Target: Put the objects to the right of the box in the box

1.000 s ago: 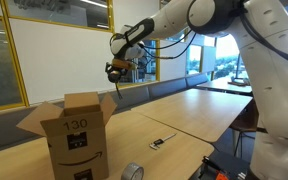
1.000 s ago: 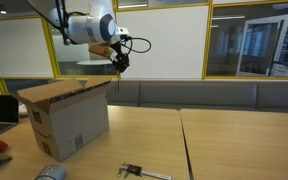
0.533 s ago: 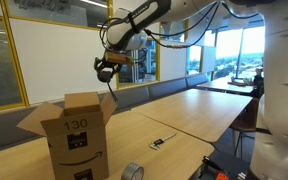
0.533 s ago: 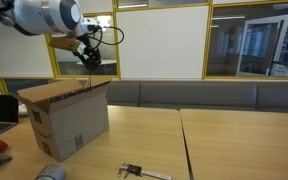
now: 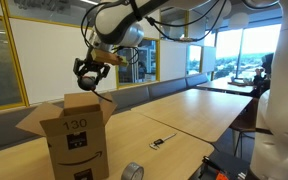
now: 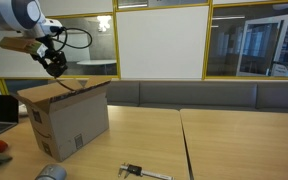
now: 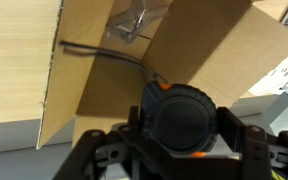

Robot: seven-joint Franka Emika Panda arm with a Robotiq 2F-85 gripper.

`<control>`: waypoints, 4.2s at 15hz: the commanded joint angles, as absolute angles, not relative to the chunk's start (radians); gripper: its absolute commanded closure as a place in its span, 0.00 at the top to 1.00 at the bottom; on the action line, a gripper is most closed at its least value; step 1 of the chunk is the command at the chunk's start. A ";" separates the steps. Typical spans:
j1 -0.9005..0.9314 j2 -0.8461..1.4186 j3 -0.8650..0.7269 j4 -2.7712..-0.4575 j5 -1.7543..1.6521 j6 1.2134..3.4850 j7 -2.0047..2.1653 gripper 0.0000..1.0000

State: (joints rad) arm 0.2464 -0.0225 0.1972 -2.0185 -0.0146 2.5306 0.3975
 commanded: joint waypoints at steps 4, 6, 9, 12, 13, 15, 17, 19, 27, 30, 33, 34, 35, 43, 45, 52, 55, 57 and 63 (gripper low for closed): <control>0.233 0.100 0.210 -1.943 0.108 2.480 0.264 0.53; 0.224 0.150 0.206 -1.911 0.138 2.440 0.235 0.94; 0.215 0.203 0.200 -1.871 0.146 2.396 0.222 1.00; 0.208 0.239 0.194 -1.831 0.145 2.363 0.224 1.00; 0.206 0.243 0.192 -1.823 0.145 2.352 0.226 1.00; 0.205 0.238 0.182 -1.819 0.128 2.323 0.247 1.00; 0.213 0.199 0.162 -1.838 0.086 2.279 0.292 1.00; 0.215 0.154 0.149 -1.874 0.053 2.271 0.321 1.00; 0.185 -0.109 0.142 -2.118 -0.025 2.260 0.456 1.00; 0.144 -0.188 0.135 -2.210 -0.007 2.252 0.532 1.00; 0.095 -0.219 0.119 -2.277 0.031 2.260 0.578 1.00; 0.079 -0.208 0.107 -2.292 0.061 2.266 0.583 1.00; 0.065 -0.202 0.098 -2.304 0.083 2.273 0.594 1.00; -0.012 0.001 0.010 -2.301 0.330 2.394 0.644 1.00; -0.021 0.048 -0.006 -2.304 0.397 2.442 0.663 1.00; -0.026 0.169 -0.037 -2.356 0.582 2.625 0.793 1.00; -0.032 0.209 -0.035 -2.377 0.662 2.698 0.856 1.00; -0.033 0.248 -0.039 -2.381 0.711 2.756 0.884 1.00; -0.048 0.365 -0.071 -2.344 0.738 2.811 0.890 1.00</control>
State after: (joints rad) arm -0.0434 0.3139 -0.0554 -2.3767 0.7312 2.7896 0.8764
